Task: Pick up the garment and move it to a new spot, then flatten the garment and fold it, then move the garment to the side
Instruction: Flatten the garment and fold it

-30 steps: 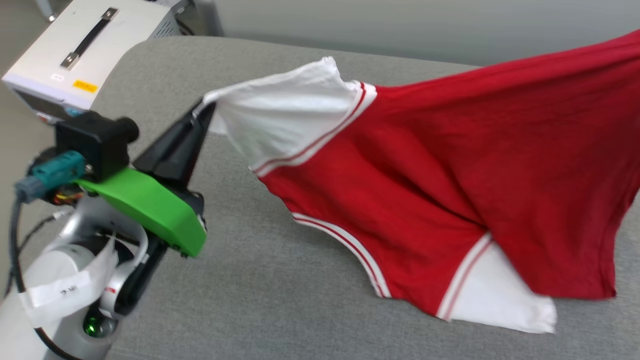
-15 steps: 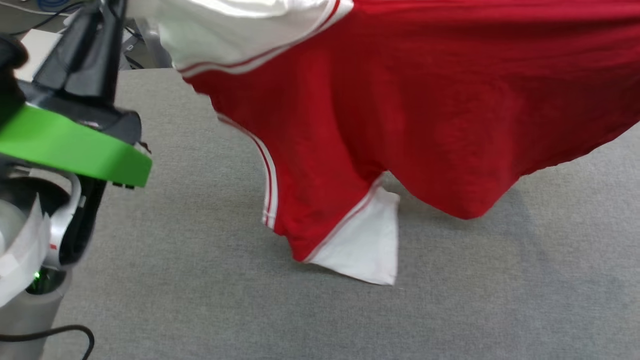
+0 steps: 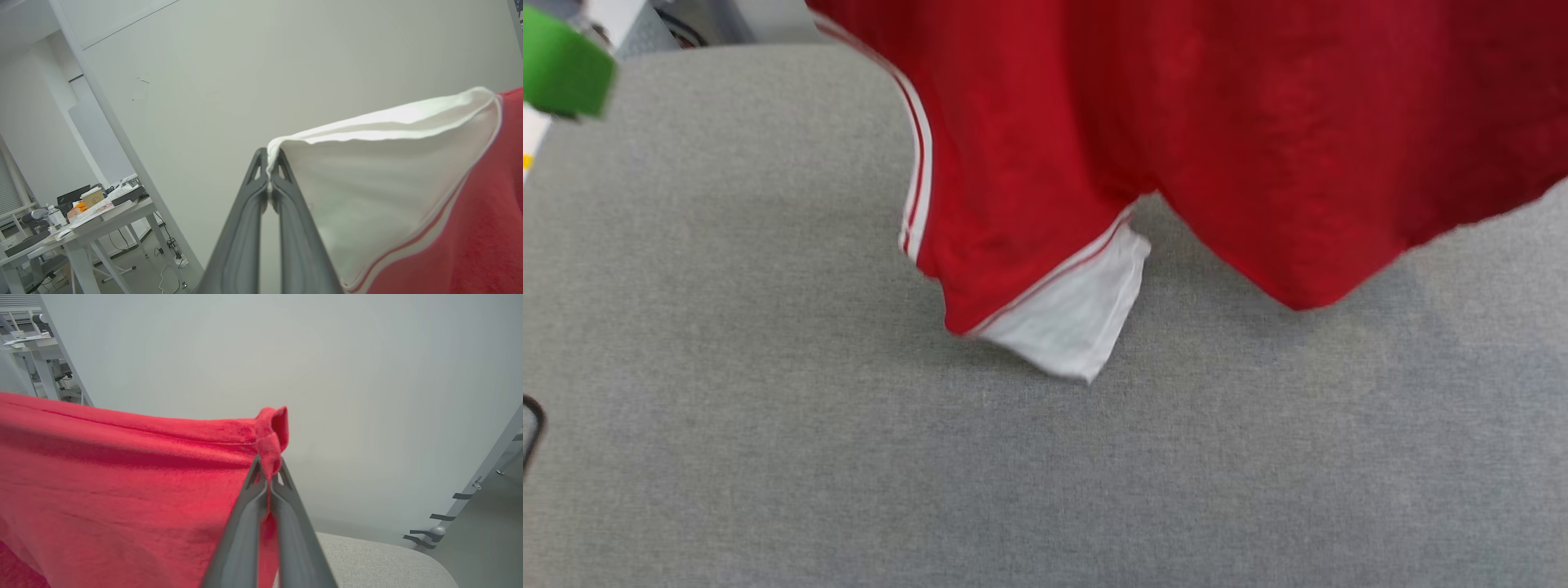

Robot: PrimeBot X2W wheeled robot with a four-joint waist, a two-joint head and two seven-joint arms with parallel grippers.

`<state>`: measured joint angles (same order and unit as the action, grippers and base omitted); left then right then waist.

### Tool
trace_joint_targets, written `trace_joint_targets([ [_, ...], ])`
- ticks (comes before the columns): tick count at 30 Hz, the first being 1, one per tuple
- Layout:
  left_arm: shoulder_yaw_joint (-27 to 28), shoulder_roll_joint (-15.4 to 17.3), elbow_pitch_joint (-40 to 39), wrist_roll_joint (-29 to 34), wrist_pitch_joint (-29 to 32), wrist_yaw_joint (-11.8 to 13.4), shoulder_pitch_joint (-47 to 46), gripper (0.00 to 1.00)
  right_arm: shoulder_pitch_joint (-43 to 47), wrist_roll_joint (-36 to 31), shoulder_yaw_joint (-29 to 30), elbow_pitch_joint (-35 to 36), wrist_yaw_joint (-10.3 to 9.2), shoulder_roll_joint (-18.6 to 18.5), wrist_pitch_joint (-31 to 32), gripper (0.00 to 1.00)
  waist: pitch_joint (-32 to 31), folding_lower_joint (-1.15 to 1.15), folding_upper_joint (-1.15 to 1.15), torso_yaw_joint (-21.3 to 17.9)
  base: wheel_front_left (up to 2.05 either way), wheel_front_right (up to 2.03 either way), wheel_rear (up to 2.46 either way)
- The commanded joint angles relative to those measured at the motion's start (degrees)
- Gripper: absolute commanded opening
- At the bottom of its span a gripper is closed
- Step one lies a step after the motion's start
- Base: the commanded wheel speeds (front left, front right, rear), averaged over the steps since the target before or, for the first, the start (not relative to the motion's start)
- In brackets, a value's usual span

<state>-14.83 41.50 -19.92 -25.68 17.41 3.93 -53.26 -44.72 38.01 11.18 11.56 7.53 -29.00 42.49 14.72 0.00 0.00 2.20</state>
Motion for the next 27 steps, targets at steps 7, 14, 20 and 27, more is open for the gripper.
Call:
trace_joint_targets([
  [7,-0.61,2.61,8.81,0.9,2.65,-6.43,-17.29,0.0,-12.09,-3.35,-3.69,-6.1,-0.04,-2.56,-4.87,0.0,13.96,0.0,0.0,-2.5,0.0,0.0,0.0],
  [14,-4.26,1.1,20.78,4.15,1.88,-9.98,-37.0,0.0,-27.96,-7.4,-8.33,-16.81,-0.04,-3.3,-11.12,0.0,22.95,0.0,0.0,-2.96,0.0,0.0,0.0],
  [20,-7.25,-3.26,34.74,8.44,-4.62,-10.64,-52.53,0.0,-40.27,-12.57,-11.33,-26.36,-0.04,-1.2,-18.04,0.0,27.71,0.0,0.0,-2.94,0.0,0.0,0.0],
  [27,-9.73,-7.69,49.11,12.9,-14.89,-10.37,-62.97,0.0,-49.04,-16.65,-13.47,-36.69,-0.04,1.21,-27.24,0.0,30.46,0.0,0.0,-2.47,0.0,0.0,0.0],
])
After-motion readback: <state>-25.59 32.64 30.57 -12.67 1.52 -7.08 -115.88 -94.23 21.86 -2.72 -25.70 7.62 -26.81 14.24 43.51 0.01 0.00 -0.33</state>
